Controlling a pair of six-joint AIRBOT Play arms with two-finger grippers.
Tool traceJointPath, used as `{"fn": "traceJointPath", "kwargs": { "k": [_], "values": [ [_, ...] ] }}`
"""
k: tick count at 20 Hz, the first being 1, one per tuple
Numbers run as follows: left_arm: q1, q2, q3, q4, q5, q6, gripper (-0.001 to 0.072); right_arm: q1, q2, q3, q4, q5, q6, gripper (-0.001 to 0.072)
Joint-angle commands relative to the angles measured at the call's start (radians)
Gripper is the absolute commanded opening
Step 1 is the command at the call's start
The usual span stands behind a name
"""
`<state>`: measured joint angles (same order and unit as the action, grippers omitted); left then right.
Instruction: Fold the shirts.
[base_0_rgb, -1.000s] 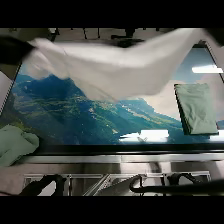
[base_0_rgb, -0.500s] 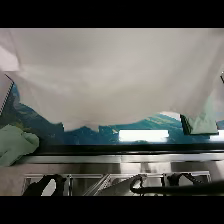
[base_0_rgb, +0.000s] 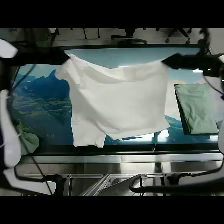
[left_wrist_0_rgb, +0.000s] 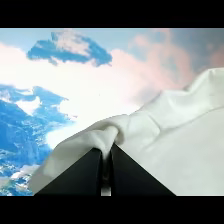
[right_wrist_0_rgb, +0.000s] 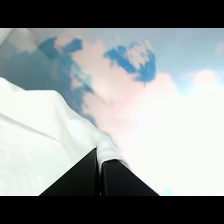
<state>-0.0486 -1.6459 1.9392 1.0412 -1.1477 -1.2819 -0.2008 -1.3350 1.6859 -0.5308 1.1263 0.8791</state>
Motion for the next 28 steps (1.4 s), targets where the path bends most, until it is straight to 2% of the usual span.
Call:
{"fn": "traceJointPath", "kwargs": {
  "k": [1, 4, 5, 6, 7, 8, 11, 13, 15, 18, 22, 26, 28],
  "values": [
    [-0.024, -0.294, 0.138, 0.028, 0.007, -0.066, 0.0020, 0.030, -0.198, -0.016, -0.068, -0.141, 0.037, 0.0021],
    [-0.023, -0.362, 0.142, 0.028, 0.046, -0.090, 0.0025, 0.030, -0.288, -0.016, -0.041, -0.187, 0.037, 0.0023],
    [-0.014, -0.362, 0.142, 0.028, 0.047, -0.123, 0.0027, 0.029, -0.298, -0.016, -0.036, -0.186, 0.037, 0.0093],
    [-0.002, -0.352, 0.142, 0.017, 0.040, -0.138, 0.0207, 0.024, -0.296, -0.016, -0.038, -0.183, 0.037, 0.0273],
    [0.017, -0.332, 0.142, -0.016, 0.021, -0.138, 0.0595, 0.011, -0.285, -0.015, -0.038, -0.165, 0.036, 0.0382],
    [0.038, -0.308, 0.142, -0.051, -0.003, -0.140, 0.0707, -0.014, -0.266, -0.014, -0.038, -0.119, 0.034, 0.0393],
    [0.130, -0.211, 0.128, -0.072, -0.162, -0.140, 0.0706, -0.116, -0.214, -0.015, -0.100, 0.095, 0.081, 0.0383],
    [0.192, -0.132, 0.023, -0.072, -0.261, -0.123, 0.0707, -0.180, -0.207, -0.019, -0.124, 0.261, 0.119, 0.0375],
    [0.235, -0.071, -0.109, -0.055, -0.335, -0.076, 0.0707, -0.230, -0.204, -0.050, -0.134, 0.332, 0.144, 0.0363],
    [0.276, -0.021, -0.340, 0.024, -0.319, -0.056, 0.0706, -0.269, -0.193, -0.134, -0.182, 0.369, 0.154, 0.0363],
    [0.282, -0.053, -0.560, 0.028, -0.211, -0.026, 0.0706, -0.277, -0.161, -0.235, -0.258, 0.370, 0.158, 0.0363],
    [0.225, -0.158, -0.611, 0.010, -0.183, -0.002, 0.0706, -0.277, -0.157, -0.244, -0.274, 0.367, 0.158, 0.0363],
    [0.201, -0.202, -0.611, -0.094, -0.183, 0.047, 0.0706, -0.277, -0.157, -0.244, -0.275, 0.367, 0.159, 0.0363]
  ]
}}
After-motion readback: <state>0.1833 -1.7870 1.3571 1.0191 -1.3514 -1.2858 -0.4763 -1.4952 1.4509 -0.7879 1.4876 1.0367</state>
